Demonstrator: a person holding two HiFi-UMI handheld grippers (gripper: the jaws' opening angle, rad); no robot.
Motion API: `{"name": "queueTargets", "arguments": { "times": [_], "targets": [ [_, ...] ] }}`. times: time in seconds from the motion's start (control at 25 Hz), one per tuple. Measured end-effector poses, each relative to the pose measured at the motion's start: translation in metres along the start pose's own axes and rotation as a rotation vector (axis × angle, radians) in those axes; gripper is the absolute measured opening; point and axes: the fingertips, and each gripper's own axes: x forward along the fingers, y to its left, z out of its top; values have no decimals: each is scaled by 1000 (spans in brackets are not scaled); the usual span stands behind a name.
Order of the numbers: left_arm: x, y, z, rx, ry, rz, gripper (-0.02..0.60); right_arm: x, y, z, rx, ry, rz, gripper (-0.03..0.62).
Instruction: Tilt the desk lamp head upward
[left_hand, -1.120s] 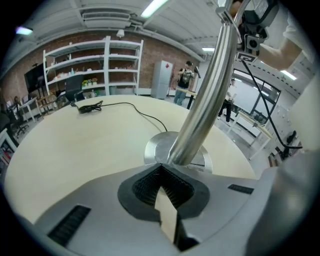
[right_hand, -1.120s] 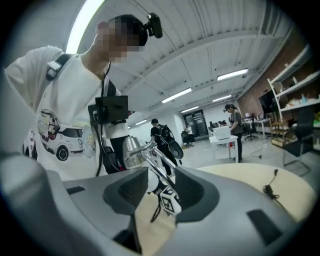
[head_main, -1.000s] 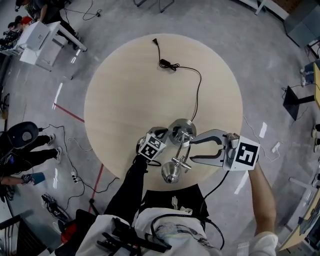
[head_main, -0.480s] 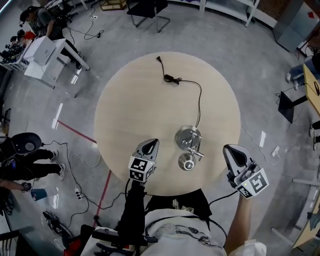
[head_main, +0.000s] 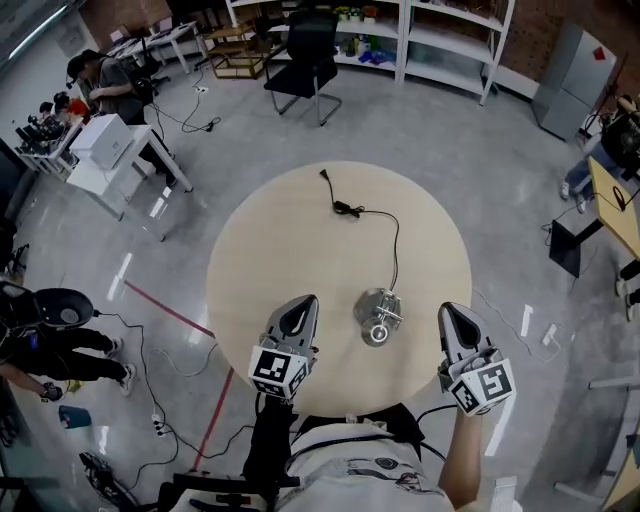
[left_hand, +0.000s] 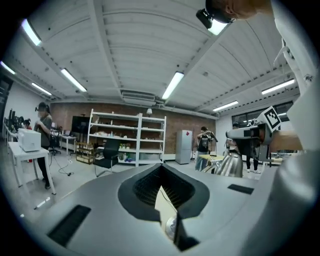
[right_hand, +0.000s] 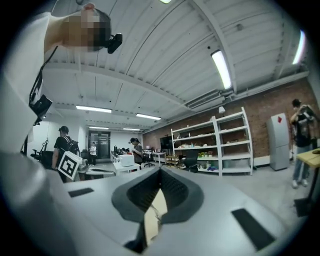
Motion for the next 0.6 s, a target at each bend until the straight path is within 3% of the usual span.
{"name": "queueTargets", "arguments": {
  "times": [0.28, 0.6],
  "targets": [
    [1, -23, 60, 20, -98, 13, -9, -3, -3, 32, -33, -52, -36, 5],
    [7, -47, 76, 34, -119, 7, -9, 1, -6, 42, -29, -72, -50, 5]
  ]
}}
